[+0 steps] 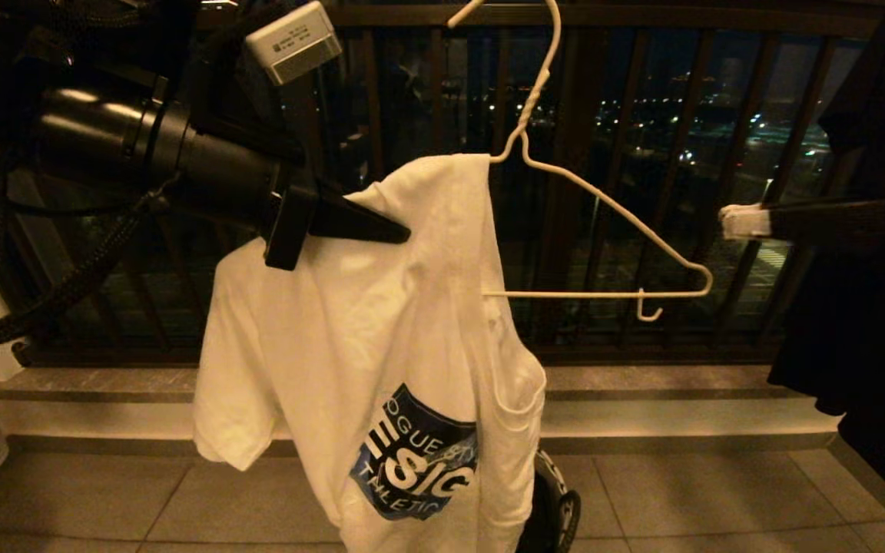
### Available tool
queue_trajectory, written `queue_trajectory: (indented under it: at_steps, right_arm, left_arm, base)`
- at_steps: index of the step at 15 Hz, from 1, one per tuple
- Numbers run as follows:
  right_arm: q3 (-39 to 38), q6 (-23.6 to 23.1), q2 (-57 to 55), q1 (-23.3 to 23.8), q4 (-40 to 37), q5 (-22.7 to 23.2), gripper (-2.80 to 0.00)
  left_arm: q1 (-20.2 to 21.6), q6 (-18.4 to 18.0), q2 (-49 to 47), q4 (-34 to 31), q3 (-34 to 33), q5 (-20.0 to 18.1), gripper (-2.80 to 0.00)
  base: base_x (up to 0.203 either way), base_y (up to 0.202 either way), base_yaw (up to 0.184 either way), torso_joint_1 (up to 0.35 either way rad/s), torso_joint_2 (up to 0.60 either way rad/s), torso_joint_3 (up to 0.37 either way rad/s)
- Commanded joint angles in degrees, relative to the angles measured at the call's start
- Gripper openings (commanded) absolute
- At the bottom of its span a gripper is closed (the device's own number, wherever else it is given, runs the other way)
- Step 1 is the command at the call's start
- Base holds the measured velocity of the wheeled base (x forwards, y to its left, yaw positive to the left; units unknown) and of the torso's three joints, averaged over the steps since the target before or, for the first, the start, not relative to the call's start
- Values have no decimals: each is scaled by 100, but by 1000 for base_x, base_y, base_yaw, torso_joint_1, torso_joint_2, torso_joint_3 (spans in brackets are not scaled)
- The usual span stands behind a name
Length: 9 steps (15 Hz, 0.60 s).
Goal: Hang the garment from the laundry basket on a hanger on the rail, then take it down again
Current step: Hang the clothes on the clothes rack
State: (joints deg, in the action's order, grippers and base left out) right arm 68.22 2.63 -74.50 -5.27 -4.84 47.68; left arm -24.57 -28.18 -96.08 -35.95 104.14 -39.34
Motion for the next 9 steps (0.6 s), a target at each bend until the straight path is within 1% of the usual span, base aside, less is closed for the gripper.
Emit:
queue_trajectory:
  at_steps: [1, 2, 3, 4, 6, 8, 9]
  right_arm:
    - [290, 710, 704, -53, -1090, -152, -280]
    - [283, 838, 762, -64, -1501, -378, -280]
    - [184, 865, 746, -80, -1743, -510, -280]
    - [173, 863, 663, -229, -1863, -538, -280]
    - [173, 864, 367, -768, -2078, -722, -280]
    - [77, 894, -114, -1551, -2132, -1209, -280]
    - [17, 935, -382, -1860, -2077, -1431, -280]
  left_arm:
    - [60, 94, 104, 16, -72, -22, -280]
    - [167, 145, 167, 33, -154, -22, -280]
    - [212, 168, 201, 36, -175, -22, -280]
    - [275, 178, 228, 36, -167, -22, -280]
    - [323, 198, 250, 44, -123, -25, -280]
    - [347, 198, 335, 45, -113, -30, -280]
    - [347, 198, 353, 45, -122, -30, -280]
  base:
    - [0, 0, 0, 0, 0, 0]
    - [0, 0, 0, 0, 0, 0]
    - [0, 0, 0, 0, 0, 0]
    - [0, 0, 0, 0, 0, 0]
    - [0, 0, 0, 0, 0, 0]
    - [0, 0, 0, 0, 0, 0]
    - [0, 0, 0, 0, 0, 0]
